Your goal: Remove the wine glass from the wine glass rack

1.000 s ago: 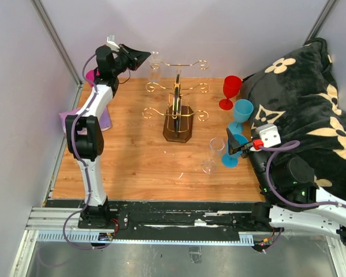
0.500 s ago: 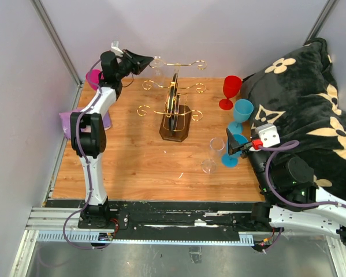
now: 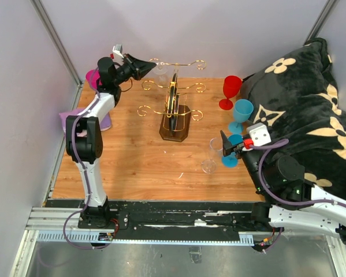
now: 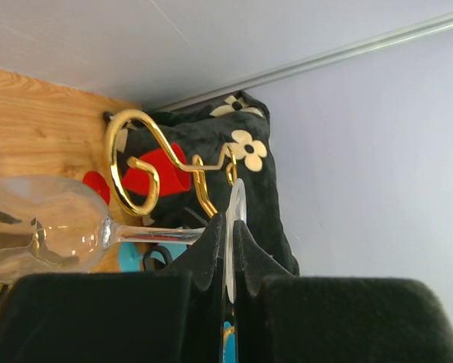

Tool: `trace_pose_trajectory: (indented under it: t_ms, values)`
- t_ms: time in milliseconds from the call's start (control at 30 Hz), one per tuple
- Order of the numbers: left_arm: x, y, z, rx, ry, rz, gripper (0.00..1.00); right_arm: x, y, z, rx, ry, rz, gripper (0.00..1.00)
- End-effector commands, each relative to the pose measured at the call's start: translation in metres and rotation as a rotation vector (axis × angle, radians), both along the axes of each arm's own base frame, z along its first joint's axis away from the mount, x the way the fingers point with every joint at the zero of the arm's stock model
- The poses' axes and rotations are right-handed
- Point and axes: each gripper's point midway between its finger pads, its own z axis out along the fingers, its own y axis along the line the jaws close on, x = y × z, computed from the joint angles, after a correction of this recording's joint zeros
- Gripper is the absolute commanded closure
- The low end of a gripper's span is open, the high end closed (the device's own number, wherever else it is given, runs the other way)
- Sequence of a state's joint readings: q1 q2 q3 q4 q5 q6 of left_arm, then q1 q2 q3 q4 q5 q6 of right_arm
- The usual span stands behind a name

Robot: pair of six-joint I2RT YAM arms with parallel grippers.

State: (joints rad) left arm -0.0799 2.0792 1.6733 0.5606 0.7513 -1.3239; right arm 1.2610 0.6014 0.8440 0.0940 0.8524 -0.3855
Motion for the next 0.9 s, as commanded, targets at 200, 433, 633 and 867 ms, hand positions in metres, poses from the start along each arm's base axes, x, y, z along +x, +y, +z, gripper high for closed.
trace_pose_trajectory:
  t_ms: [200, 433, 633, 867]
  values:
    - [-0.041, 0.057, 0.05, 0.079, -0.137, 0.092, 1.0, -0.004, 0.008, 0.009, 0.071, 0.034, 0.044, 0.18]
    - [-0.057, 0.103, 0.053, 0.189, -0.14, 0.204, 0.99, -0.006, 0.032, 0.012, 0.046, 0.039, 0.126, 0.11]
    - [-0.099, 0.108, 0.079, 0.43, -0.263, 0.239, 0.99, 0.004, 0.074, 0.006, -0.007, 0.227, 0.187, 0.02]
    - [-0.2, 0.094, 0.092, 0.57, -0.471, 0.21, 0.99, 0.042, 0.106, 0.004, 0.317, 0.612, 0.411, 0.02]
